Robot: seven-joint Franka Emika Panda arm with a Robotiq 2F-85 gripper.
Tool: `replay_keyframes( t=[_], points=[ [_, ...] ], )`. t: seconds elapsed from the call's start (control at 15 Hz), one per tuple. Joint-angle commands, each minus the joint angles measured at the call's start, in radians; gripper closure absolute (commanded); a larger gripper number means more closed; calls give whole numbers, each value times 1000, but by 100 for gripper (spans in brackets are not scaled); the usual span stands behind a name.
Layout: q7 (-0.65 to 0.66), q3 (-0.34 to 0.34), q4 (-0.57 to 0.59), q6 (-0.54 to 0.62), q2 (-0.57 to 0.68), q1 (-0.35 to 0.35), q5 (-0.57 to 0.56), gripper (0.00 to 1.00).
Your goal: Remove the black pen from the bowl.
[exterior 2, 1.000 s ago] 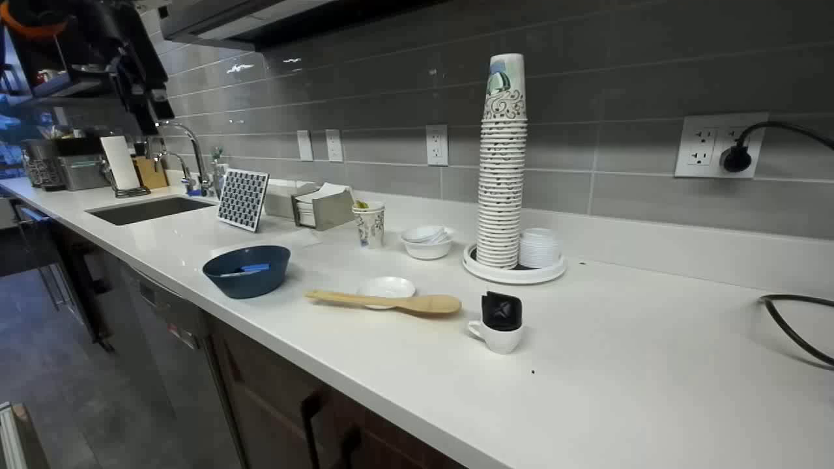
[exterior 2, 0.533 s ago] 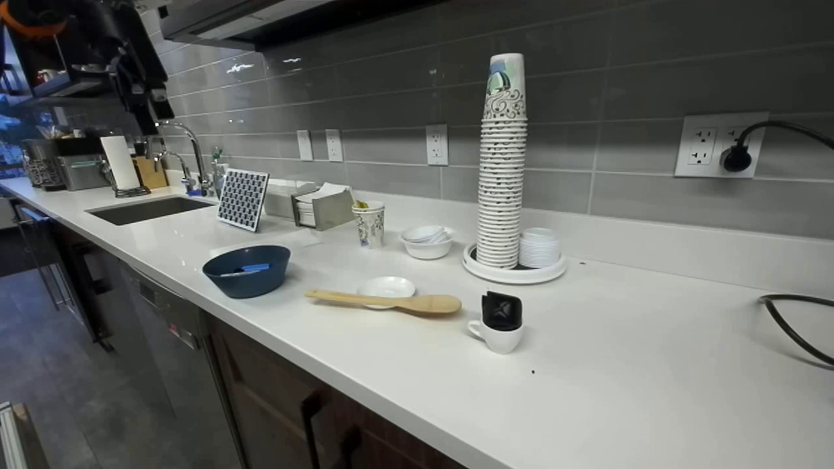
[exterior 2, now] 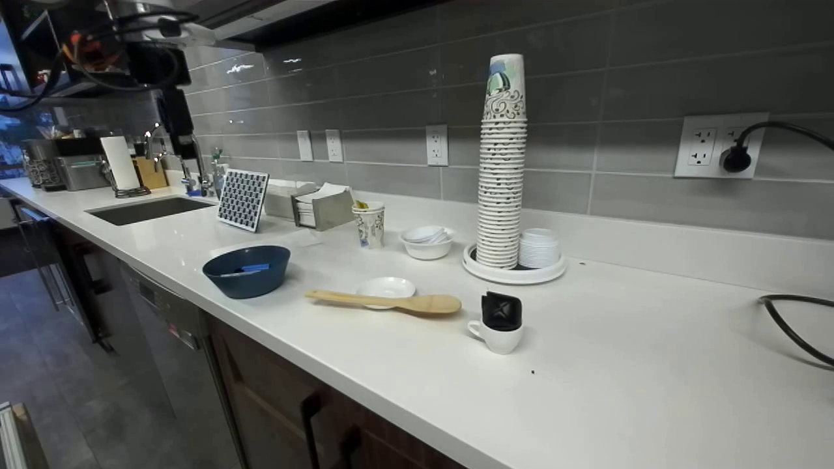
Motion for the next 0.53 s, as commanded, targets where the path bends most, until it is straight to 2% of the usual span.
replay_keyframes(
  t=[0.0, 0.27, 0.33, 0.47],
  points=[
    [135, 0, 23, 98, 150, -17, 68, 0],
    [300, 5, 51, 130, 314, 7, 119, 0],
    [239, -12, 7, 133, 233, 12, 72, 0],
    [276, -13, 20, 135, 293, 22, 83, 0]
  ],
)
